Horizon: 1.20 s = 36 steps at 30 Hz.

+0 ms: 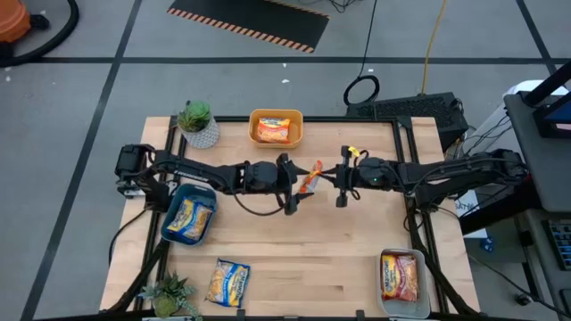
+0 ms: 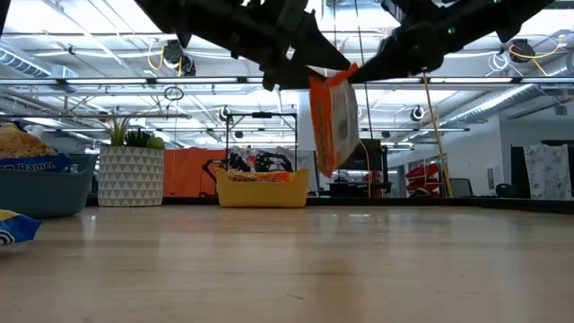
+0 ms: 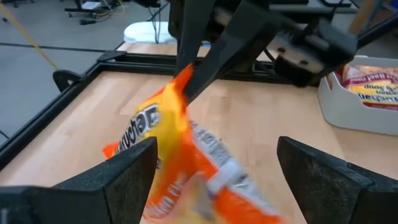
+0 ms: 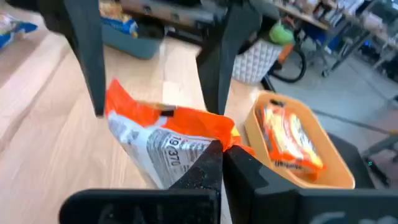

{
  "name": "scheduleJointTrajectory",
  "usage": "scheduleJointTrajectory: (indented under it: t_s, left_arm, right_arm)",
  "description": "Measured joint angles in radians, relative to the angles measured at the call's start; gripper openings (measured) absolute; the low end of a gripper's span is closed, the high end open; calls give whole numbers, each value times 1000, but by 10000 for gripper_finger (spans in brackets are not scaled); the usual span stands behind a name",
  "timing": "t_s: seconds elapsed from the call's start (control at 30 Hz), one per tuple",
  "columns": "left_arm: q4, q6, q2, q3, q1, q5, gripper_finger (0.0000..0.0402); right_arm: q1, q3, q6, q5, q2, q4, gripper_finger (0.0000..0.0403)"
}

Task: Sort Maruchan noodles
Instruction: Put the orange noodle pack into the yellow bin

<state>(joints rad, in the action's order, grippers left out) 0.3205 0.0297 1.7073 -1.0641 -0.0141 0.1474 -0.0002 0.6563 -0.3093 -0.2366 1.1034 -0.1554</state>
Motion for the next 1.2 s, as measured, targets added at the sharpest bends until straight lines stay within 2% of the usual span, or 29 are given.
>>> scheduleJointTrajectory:
  t_s: [0.4, 0.67, 0.9, 1.2]
  left_arm:
    - [40, 85, 20, -2, -14, 30, 333]
    - [78, 83, 82, -1, -102, 163, 333]
    - [103, 79, 102, -2, -180, 348, 333]
    - [100, 158, 135, -1, -219, 436, 333]
  right_arm:
    - [30, 0, 203, -28, 0, 91, 0]
    - [120, 0, 328, -138, 8, 124, 0]
    - [197, 0, 407, -232, 44, 122, 0]
    - [253, 0, 468, -268, 122, 21, 0]
